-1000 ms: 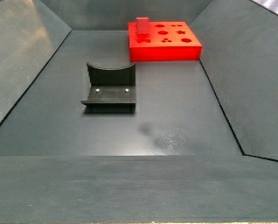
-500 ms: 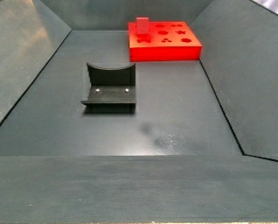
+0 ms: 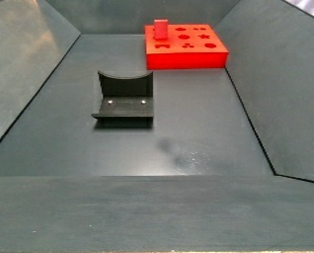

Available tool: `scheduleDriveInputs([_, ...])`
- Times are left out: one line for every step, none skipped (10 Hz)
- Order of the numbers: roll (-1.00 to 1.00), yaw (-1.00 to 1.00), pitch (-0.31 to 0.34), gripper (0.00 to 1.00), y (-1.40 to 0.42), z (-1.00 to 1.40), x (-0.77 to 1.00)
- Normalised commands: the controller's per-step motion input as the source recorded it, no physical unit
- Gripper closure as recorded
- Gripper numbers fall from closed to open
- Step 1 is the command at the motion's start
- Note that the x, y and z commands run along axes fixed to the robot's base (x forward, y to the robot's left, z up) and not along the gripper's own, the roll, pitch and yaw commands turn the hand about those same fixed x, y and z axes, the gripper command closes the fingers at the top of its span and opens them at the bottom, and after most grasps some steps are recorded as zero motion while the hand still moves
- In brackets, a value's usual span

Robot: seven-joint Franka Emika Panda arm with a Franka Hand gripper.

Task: Pick up the arch object. Move up. Place the arch object on the fixture. Regrasp the arch object. Move to above the board. Insert the arch object.
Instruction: Move to above the board, then insert the arch object.

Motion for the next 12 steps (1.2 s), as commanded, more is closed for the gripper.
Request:
scheduleDriveInputs([-0.33, -0.02, -0.006, 1.0, 0.01, 0.0, -0.04])
scheduleDriveInputs([-0.22, -0.02, -0.008, 1.0, 0.01, 0.0, -0.03])
scheduleDriveInputs([-0.05, 0.0, 0.0, 1.0, 0.11, -0.3, 0.36])
scheduleDriveInputs([-0.06, 0.0, 0.01, 1.0, 0.25, -0.49, 0.43])
scheduleDriveInputs([-0.1, 0.0, 0.0, 1.0, 0.3, -0.57, 0.35])
scheduleDriveInputs([-0.15, 0.0, -0.013, 1.0, 0.28, -0.65, 0.22])
scheduleDriveInputs([-0.25, 0.0, -0.101, 1.0, 0.25, -0.67, 0.0])
scheduleDriveInputs([-0.25, 0.0, -0.147, 1.0, 0.17, -0.59, -0.06])
scheduleDriveInputs([-0.21, 0.02, -0.18, 1.0, 0.1, -0.6, -0.17])
scheduleDriveInputs([-0.17, 0.13, -0.191, 1.0, 0.03, -0.6, -0.29])
scheduleDriveInputs([-0.19, 0.18, -0.17, 1.0, 0.0, -0.57, -0.16])
scheduleDriveInputs([-0.2, 0.11, -0.156, 1.0, 0.0, -0.42, 0.0])
